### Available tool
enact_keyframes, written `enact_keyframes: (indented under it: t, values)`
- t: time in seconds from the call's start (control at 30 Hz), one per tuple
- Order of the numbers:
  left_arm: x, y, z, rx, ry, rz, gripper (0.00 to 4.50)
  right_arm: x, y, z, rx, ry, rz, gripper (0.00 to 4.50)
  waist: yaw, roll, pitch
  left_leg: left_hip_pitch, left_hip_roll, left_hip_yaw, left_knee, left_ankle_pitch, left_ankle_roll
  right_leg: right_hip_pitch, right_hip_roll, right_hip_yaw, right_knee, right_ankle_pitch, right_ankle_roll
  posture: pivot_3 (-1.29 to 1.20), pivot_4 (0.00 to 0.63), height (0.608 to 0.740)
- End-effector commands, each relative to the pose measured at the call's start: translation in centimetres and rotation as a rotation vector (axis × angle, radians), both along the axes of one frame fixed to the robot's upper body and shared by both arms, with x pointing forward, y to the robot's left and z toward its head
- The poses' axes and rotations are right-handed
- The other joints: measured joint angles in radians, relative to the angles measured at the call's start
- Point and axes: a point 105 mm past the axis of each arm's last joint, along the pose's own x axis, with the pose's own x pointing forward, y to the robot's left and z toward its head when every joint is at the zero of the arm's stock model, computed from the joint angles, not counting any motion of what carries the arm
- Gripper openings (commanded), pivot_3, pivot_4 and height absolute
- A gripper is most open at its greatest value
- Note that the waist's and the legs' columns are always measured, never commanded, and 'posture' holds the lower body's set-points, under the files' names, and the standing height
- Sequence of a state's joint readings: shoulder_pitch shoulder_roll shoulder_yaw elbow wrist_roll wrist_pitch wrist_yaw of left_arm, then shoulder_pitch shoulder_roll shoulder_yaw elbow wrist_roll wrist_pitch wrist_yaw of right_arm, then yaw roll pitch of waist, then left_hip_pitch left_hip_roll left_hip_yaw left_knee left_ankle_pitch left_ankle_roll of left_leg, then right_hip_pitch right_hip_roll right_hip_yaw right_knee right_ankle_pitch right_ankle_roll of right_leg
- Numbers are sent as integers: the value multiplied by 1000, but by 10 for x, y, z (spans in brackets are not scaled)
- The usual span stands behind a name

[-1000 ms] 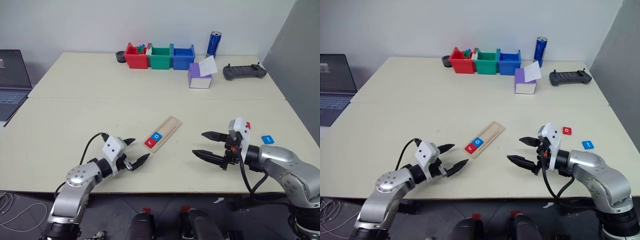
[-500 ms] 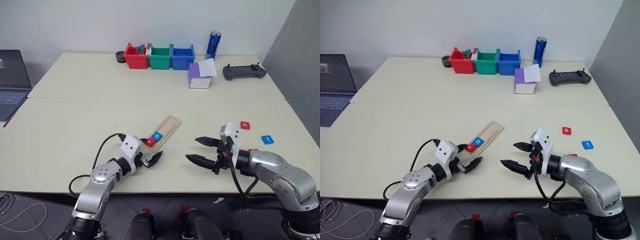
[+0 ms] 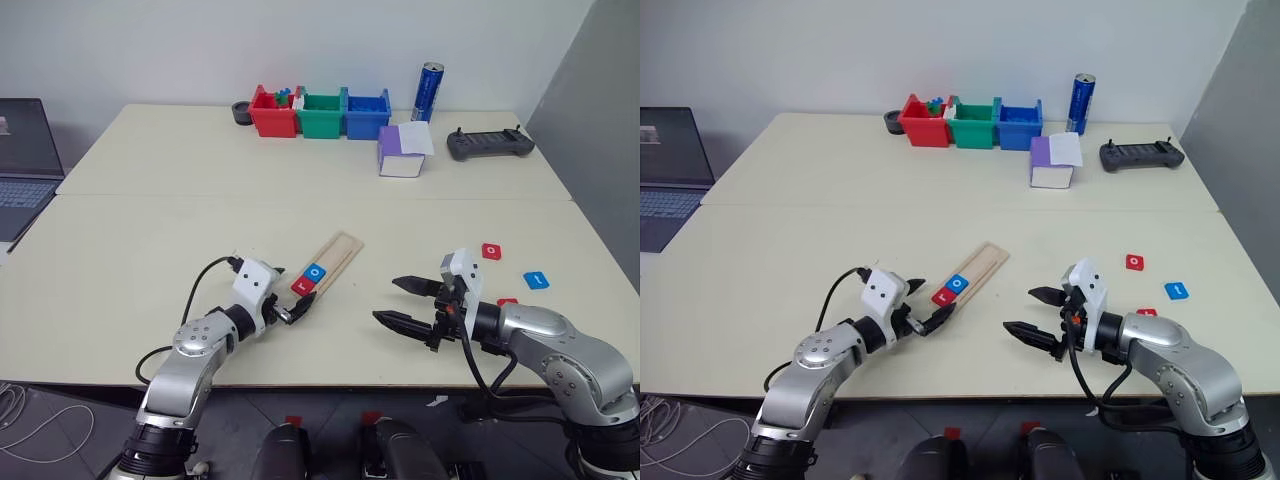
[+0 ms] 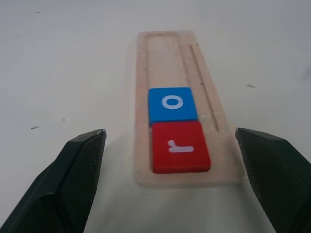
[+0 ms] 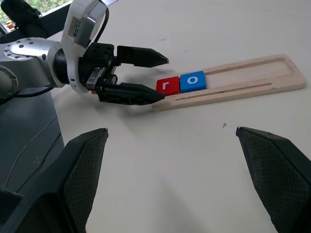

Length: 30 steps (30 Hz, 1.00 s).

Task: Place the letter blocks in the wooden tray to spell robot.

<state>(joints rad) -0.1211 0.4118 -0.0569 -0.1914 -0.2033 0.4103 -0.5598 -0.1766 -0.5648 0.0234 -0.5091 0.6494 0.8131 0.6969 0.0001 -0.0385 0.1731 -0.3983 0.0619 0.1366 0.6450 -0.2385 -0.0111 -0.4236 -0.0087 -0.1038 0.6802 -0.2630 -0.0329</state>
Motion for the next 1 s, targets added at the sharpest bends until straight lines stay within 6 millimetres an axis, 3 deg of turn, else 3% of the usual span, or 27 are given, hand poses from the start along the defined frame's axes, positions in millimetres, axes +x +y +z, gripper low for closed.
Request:
enact_keyframes:
  t: [0.03, 0.33, 0.7, 1.0]
  values:
    - [-1, -2, 10, 2, -30, -12, 4500, -2, 2, 12, 14, -54, 19, 4487, 0, 0, 0, 0, 0, 0, 0, 0, 0, 0, 0, 0, 0, 0, 0, 0, 150, 740]
    - [3, 2, 8, 26, -15, -2, 4500, -3, 4, 11, 14, -48, 29, 4487, 0, 0, 0, 0, 0, -1, 0, 0, 0, 0, 0, 0, 0, 0, 0, 0, 150, 740]
    - [6, -9, 2, 52, 17, -35, 4500, -3, 7, 11, 19, -45, 38, 4487, 1, 0, 0, 0, 0, -1, 0, 0, 0, 0, 0, 0, 0, 0, 0, 0, 150, 740]
    - [8, -2, -3, 85, 33, -1, 4500, -3, 9, 11, 20, -43, 43, 4487, 1, 0, 0, 0, 0, -1, 0, 0, 0, 0, 0, -1, 0, 0, 0, 0, 150, 740]
